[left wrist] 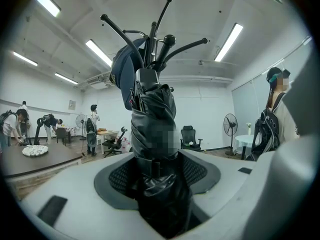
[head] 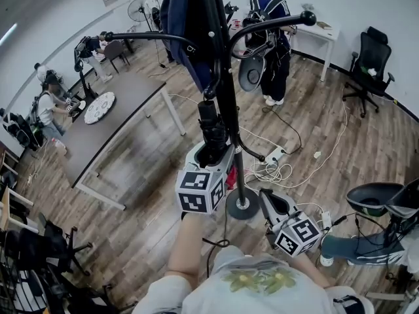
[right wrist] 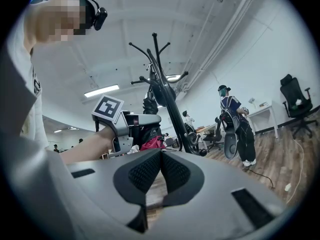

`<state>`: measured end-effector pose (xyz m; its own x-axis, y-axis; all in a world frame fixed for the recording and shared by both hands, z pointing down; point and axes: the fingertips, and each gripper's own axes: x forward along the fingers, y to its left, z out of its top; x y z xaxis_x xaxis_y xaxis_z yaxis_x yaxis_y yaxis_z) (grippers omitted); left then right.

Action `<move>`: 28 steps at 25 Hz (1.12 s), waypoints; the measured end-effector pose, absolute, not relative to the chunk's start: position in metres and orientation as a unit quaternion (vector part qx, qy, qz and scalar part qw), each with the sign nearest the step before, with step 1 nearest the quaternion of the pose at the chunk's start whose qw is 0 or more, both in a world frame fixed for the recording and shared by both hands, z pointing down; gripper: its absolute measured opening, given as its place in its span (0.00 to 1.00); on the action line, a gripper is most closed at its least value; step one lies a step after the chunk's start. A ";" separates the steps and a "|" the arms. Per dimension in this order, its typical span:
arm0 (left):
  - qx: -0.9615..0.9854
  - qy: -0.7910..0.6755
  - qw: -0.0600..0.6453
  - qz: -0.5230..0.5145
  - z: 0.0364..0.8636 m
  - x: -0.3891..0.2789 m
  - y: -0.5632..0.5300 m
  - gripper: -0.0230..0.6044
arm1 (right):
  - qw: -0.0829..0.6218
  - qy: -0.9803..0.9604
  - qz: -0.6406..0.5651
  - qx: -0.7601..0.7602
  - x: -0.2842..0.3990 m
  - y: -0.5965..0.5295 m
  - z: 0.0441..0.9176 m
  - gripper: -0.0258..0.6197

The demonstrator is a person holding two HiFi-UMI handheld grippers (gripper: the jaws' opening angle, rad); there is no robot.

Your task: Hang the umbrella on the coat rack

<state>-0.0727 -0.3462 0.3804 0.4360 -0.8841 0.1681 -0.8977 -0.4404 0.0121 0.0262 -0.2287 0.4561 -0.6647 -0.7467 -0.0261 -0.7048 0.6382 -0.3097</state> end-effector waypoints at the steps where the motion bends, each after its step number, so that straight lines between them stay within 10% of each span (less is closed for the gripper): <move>1: 0.846 -0.527 0.051 0.069 0.382 -0.073 -0.347 0.42 | 0.075 0.902 -0.138 -0.402 0.026 -0.229 0.457 0.05; 28: 0.864 -0.500 0.036 0.046 0.410 -0.050 -0.352 0.43 | 0.066 0.908 -0.147 -0.388 0.011 -0.228 0.465 0.05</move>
